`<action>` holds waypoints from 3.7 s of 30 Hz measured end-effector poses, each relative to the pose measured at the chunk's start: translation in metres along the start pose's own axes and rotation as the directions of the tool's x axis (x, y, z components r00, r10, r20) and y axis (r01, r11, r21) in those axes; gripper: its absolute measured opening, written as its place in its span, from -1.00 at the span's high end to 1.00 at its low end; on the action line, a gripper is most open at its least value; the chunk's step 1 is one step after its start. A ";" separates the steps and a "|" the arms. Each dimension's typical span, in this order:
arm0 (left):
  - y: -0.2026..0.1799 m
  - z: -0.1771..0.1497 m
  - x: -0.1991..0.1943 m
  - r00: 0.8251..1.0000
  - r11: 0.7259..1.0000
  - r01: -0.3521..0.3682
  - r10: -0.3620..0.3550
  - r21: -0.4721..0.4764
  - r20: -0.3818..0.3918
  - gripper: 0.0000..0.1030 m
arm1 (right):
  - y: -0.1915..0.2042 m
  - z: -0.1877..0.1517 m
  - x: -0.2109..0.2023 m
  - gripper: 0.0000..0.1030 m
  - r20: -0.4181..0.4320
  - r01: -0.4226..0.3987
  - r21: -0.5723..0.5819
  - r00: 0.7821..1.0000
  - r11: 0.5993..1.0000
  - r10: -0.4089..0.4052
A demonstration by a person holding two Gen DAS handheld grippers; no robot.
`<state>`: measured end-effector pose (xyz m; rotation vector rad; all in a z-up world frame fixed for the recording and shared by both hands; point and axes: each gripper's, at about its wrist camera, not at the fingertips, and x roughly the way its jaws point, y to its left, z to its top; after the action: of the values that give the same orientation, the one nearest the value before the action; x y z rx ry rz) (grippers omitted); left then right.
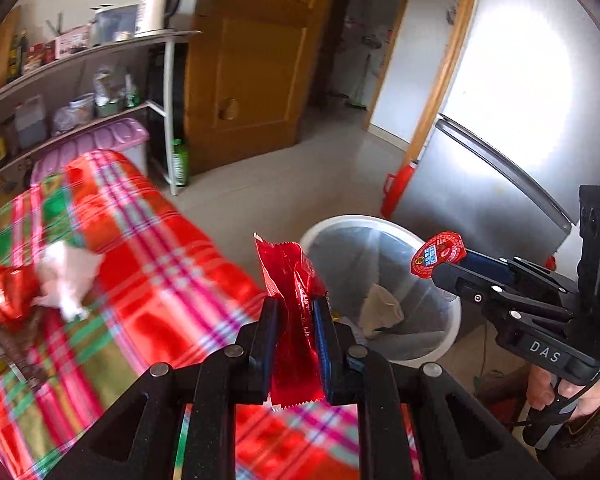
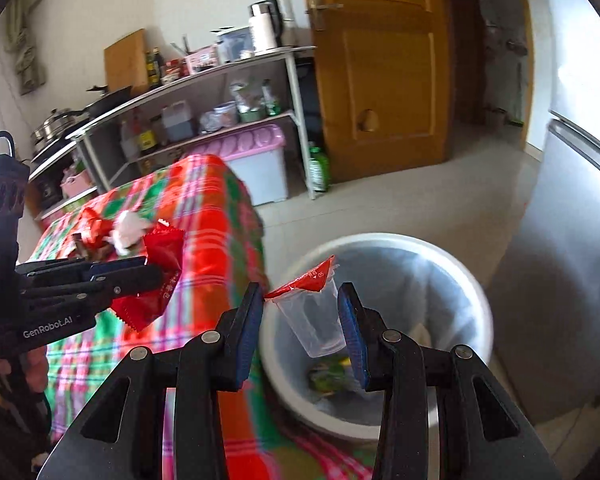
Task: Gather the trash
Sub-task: 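Carry the red wrapper and clear cup over the white trash bin, then open both tools to drop the wrapper and cup into the bin, then move both tools back over the table toward the foam net and tissue, then grasp the white foam net with the left tool while the right tool grasps the white tissue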
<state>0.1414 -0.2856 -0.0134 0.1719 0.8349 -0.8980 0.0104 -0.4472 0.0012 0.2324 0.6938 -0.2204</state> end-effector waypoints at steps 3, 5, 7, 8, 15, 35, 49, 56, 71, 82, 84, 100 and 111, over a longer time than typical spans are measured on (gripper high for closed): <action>-0.020 0.008 0.017 1.000 0.999 0.025 -0.024 0.033 -0.013 0.65 | -0.024 -0.004 -0.002 0.23 -0.011 0.034 0.027 0.999 0.999 -0.033; -0.031 0.012 0.030 0.999 0.998 0.037 -0.036 0.045 -0.035 0.65 | -0.038 -0.006 -0.001 0.23 -0.023 0.052 0.044 0.998 0.998 -0.051; -0.040 0.014 0.043 0.997 0.998 0.047 -0.044 0.052 -0.056 0.65 | -0.049 -0.009 -0.001 0.23 -0.029 0.065 0.057 0.998 0.996 -0.063; -0.044 0.014 0.049 0.997 0.997 0.048 -0.044 0.061 -0.063 0.65 | -0.055 -0.010 0.000 0.23 -0.036 0.073 0.063 0.997 0.995 -0.071; -0.061 0.017 0.088 0.991 0.996 0.052 -0.042 0.076 -0.130 0.64 | -0.079 -0.014 0.018 0.23 -0.080 0.092 0.066 0.993 0.993 -0.087; -0.061 0.016 0.101 0.988 0.998 0.020 -0.010 0.065 -0.154 0.23 | -0.089 -0.024 0.043 -0.05 -0.158 0.141 0.058 0.979 0.988 -0.130; -0.048 0.012 0.065 0.995 0.999 0.009 -0.005 0.033 -0.095 0.22 | -0.072 -0.019 0.018 -0.06 -0.102 0.140 0.084 0.986 0.987 -0.132; -0.027 0.008 0.037 0.998 1.000 -0.019 0.018 -0.010 -0.062 0.08 | -0.047 -0.012 0.004 -0.06 -0.049 0.117 0.076 0.992 0.990 -0.114; 0.043 -0.011 -0.043 0.992 0.987 -0.105 0.112 -0.125 0.055 -0.13 | 0.042 0.012 0.001 -0.06 0.031 -0.038 -0.018 0.999 0.999 0.038; 0.114 -0.036 -0.093 0.972 0.955 -0.194 0.217 -0.226 0.083 -0.16 | 0.120 0.024 0.032 -0.07 0.004 -0.144 -0.118 0.989 0.982 0.145; 0.127 -0.041 -0.101 0.967 0.945 -0.216 0.242 -0.245 0.083 -0.16 | 0.133 0.026 0.037 -0.07 -0.003 -0.164 -0.131 0.986 0.978 0.165; 0.222 -0.077 -0.151 0.914 0.854 -0.340 0.398 -0.394 0.075 -0.29 | 0.211 0.038 0.096 -0.07 -0.110 -0.267 -0.232 0.963 0.935 0.248; 0.283 -0.101 -0.181 0.861 0.773 -0.437 0.507 -0.460 0.035 -0.37 | 0.238 0.052 0.146 -0.07 -0.182 -0.287 -0.226 0.951 0.931 0.249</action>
<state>0.2341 0.0528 -0.0103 -0.0859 0.7751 -0.2233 0.2165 -0.2539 -0.0225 0.1001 0.8237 0.1497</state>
